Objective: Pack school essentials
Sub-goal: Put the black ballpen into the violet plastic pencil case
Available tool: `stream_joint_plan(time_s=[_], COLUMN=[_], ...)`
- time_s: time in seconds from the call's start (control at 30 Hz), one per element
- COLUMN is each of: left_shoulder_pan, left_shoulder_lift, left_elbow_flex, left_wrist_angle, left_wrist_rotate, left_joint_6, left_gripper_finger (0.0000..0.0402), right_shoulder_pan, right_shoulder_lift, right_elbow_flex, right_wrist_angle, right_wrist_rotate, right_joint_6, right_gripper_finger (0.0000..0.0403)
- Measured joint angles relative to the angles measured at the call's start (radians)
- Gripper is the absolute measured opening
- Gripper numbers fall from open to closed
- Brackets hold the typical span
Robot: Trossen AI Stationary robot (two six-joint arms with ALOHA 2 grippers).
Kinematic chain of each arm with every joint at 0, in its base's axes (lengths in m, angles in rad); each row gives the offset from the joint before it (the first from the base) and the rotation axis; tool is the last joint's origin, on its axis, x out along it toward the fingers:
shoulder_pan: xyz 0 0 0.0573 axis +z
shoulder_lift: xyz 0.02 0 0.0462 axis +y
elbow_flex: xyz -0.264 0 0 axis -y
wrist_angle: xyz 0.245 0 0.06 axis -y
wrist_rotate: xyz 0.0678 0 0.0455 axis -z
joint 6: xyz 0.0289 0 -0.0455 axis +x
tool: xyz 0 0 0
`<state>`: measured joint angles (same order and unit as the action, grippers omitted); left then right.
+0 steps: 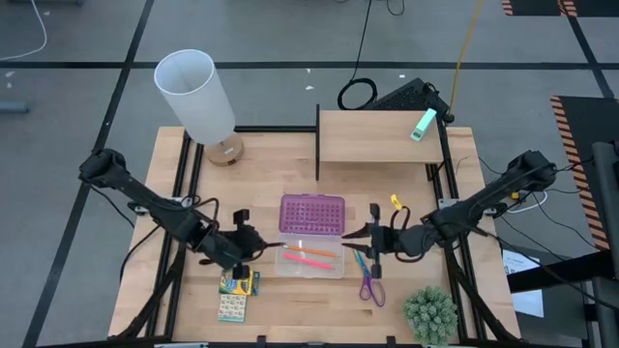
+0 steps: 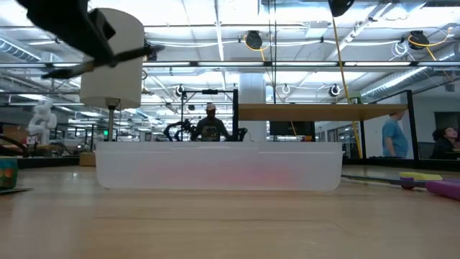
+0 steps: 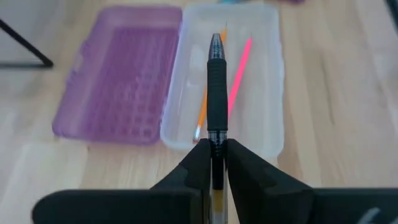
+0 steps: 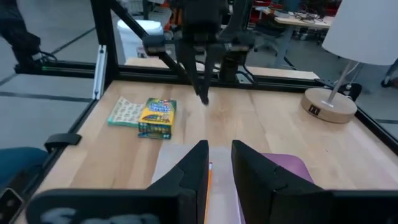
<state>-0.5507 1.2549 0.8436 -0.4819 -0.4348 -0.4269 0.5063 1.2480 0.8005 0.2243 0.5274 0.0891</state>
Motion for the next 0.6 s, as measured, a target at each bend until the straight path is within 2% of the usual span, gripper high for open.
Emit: stream_joint_plan(time_s=[0.17,0.37,0.6], left_shoulder_pan=[-0.008,-0.004,0.009], left_shoulder_lift=[0.001,0.014,0.086], left_elbow_flex=[0.032,0.033,0.035], left_wrist_angle=[0.020,0.071,0.207], left_wrist_rotate=[-0.040,-0.049,-0.037], left_joint_6=[0.005,0.032,0.164], left_gripper_finger=[0.0046,0.0046,0.0047], right_shoulder_pan=[-0.015,-0.020,-0.020], right_shoulder_lift=[0.047,0.150,0.326], right_elbow_flex=[0.004,0.095,0.229], right_wrist_angle=[0.063,0.055,0.034], right_wrist_rotate=[-0.008,-0.030,-0.029], right_joint_6=[-0.007,-0.051,-0.161], right_gripper_finger=[0.0066,0.0071,0.0134])
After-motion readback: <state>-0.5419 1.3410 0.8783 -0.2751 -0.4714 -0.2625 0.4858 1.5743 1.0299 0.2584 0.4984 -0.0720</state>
